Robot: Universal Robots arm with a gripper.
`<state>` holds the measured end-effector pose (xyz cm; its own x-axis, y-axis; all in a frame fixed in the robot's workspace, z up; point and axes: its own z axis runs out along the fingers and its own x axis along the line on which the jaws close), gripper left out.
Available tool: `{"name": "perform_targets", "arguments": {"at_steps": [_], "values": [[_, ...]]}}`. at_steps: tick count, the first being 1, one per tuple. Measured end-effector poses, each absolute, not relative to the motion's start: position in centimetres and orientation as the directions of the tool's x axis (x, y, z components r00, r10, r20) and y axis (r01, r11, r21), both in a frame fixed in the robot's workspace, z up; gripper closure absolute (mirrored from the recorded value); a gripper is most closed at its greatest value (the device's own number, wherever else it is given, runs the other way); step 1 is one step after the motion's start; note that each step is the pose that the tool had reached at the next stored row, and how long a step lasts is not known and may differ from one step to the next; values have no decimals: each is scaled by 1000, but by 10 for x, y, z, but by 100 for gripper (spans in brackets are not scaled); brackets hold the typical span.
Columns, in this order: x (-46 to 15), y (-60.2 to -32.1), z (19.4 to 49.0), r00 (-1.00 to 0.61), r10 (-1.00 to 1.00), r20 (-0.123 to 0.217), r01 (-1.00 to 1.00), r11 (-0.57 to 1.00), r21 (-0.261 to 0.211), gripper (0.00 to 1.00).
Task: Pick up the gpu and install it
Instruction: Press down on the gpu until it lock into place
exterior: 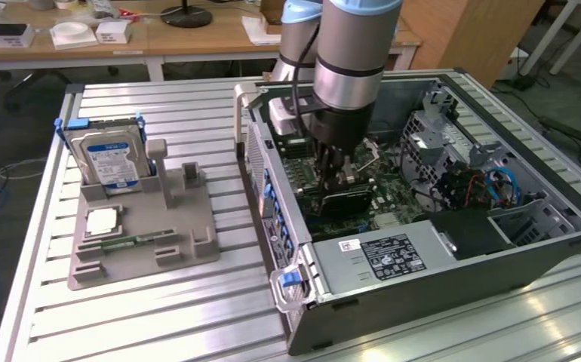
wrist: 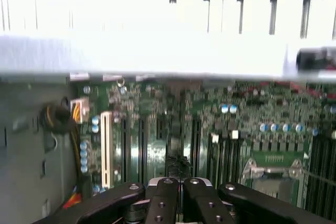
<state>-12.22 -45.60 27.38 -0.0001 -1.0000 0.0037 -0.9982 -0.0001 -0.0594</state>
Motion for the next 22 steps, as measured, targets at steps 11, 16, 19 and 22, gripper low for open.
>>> {"name": "perform_targets", "arguments": {"at_steps": [11,16,19,22], "values": [[-143,-457,273,0,-1000,4,-998,0,-59,90],[-143,-457,270,0,-1000,4,-998,0,-59,90],[-143,-457,266,0,-1000,4,-998,0,-59,90],[-143,-457,266,0,-1000,4,-998,0,-59,90]]}}
